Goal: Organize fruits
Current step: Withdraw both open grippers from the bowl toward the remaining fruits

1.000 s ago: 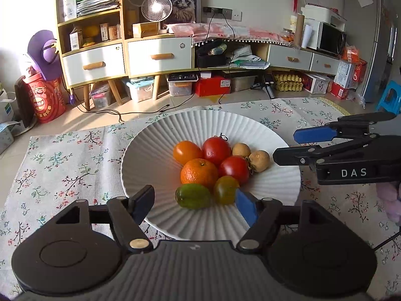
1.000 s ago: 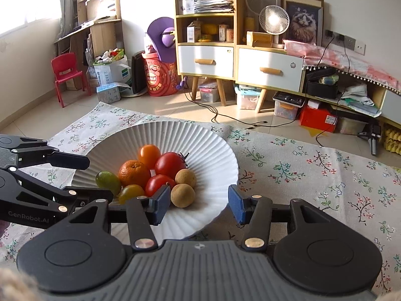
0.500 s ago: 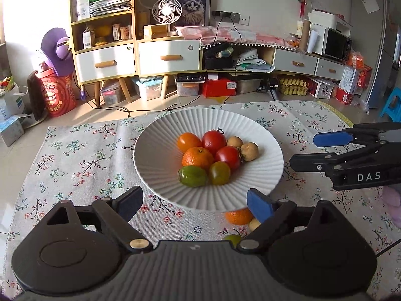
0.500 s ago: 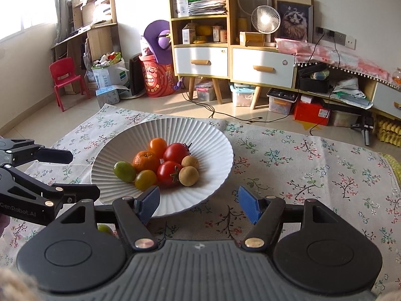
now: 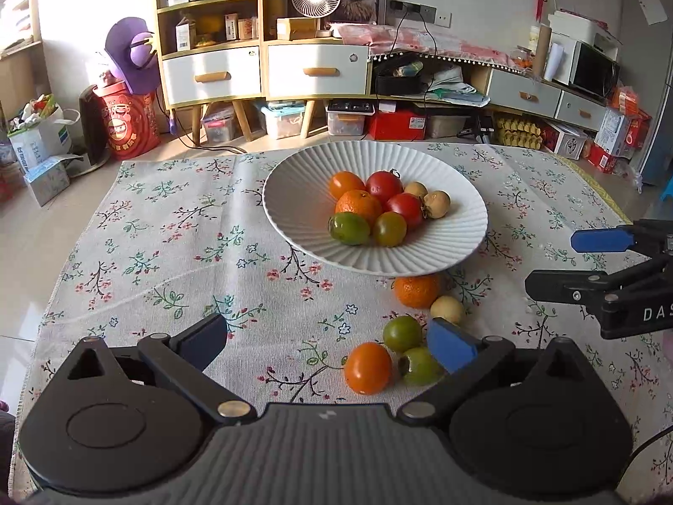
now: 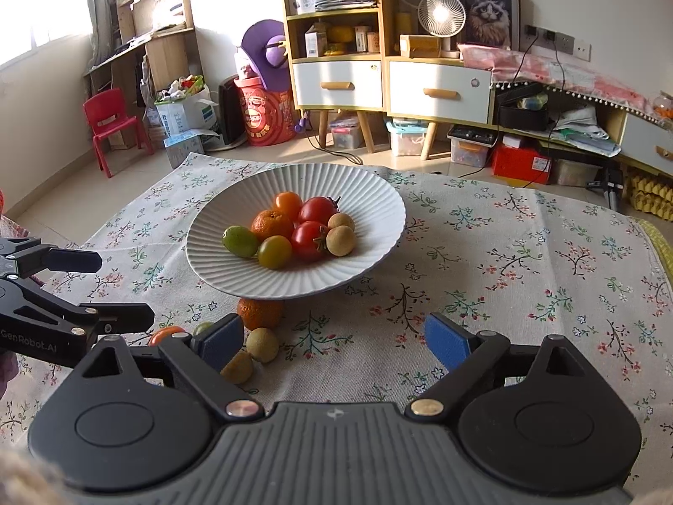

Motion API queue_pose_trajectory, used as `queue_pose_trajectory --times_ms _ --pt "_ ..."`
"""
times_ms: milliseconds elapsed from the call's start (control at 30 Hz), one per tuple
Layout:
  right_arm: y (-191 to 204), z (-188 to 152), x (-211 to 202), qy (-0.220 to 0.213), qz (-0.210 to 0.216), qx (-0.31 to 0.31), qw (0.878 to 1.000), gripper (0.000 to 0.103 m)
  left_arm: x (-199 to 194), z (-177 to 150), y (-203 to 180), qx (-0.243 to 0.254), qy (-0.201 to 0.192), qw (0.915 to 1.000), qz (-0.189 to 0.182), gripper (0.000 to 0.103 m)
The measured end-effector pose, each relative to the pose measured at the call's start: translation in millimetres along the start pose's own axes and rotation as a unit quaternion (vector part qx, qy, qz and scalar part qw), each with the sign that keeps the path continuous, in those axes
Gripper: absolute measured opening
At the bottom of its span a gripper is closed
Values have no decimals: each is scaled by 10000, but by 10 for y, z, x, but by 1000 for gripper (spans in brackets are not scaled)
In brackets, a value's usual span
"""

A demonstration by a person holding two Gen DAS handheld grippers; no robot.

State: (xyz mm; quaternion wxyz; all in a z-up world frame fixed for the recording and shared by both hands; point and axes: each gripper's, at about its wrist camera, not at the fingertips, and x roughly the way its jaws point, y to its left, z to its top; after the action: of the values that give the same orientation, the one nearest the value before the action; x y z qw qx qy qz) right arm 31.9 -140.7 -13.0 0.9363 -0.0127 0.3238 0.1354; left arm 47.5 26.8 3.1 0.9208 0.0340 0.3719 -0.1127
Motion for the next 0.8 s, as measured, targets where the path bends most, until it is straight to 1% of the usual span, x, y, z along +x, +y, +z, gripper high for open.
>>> queue_pose_trajectory --times_ms 200,333,600,800 --pt "61 -165 -28 63 -34 -4 10000 95 18 -239 72 -204 123 9997 45 93" --pt "123 -278 -33 91 -46 -195 9998 96 61 -374 85 -142 197 9997 48 93" --pt "202 -403 16 110 -43 -420 9990 96 186 -481 80 -171 42 9998 37 93" --pt "196 -416 114 79 -115 -472 9988 96 254 -498 18 10 -205 9998 21 93"
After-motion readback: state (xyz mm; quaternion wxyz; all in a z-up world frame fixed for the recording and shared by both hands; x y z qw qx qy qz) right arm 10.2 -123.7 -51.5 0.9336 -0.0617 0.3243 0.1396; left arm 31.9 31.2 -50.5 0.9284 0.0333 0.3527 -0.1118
